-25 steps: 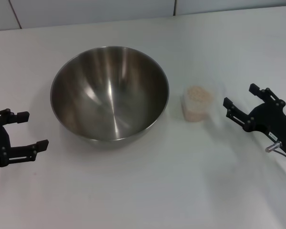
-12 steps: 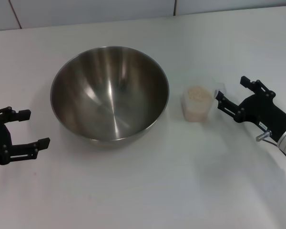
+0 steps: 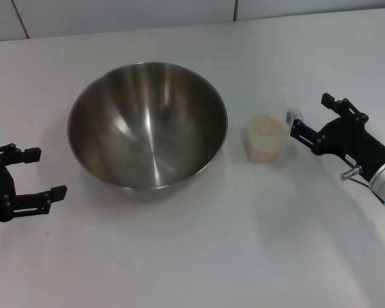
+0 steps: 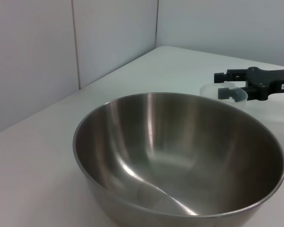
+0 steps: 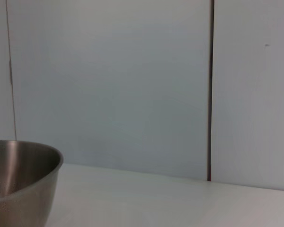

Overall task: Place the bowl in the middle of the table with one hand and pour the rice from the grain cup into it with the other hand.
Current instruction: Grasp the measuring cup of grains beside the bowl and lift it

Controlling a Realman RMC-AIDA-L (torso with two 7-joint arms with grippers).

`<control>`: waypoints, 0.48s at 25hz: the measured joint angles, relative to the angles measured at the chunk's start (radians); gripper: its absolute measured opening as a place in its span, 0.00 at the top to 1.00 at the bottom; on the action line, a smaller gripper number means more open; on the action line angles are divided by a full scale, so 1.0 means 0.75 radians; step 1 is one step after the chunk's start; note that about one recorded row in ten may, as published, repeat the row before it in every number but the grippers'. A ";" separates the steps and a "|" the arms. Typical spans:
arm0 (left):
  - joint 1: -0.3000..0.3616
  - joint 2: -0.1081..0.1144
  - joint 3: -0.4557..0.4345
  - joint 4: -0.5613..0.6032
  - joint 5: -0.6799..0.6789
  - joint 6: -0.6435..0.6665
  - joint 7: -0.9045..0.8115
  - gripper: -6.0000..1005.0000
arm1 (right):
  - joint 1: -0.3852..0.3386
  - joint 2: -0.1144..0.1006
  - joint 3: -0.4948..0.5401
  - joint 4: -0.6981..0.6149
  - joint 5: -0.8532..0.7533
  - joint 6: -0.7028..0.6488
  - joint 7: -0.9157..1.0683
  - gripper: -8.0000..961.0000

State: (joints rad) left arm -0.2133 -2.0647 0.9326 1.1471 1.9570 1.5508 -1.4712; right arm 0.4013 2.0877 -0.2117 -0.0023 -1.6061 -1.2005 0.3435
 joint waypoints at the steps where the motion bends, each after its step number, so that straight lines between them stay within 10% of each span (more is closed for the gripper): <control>1: 0.000 0.000 0.000 0.000 0.000 0.000 0.000 0.13 | 0.004 0.000 0.003 0.002 0.000 0.002 0.000 0.14; 12: -0.001 0.000 0.002 0.008 -0.001 0.000 -0.005 0.13 | 0.020 0.000 0.004 0.041 0.001 0.010 -0.099 0.28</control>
State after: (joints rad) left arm -0.2140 -2.0648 0.9342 1.1528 1.9565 1.5508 -1.4752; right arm 0.4163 2.0877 -0.2086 0.0287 -1.6057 -1.1930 0.2693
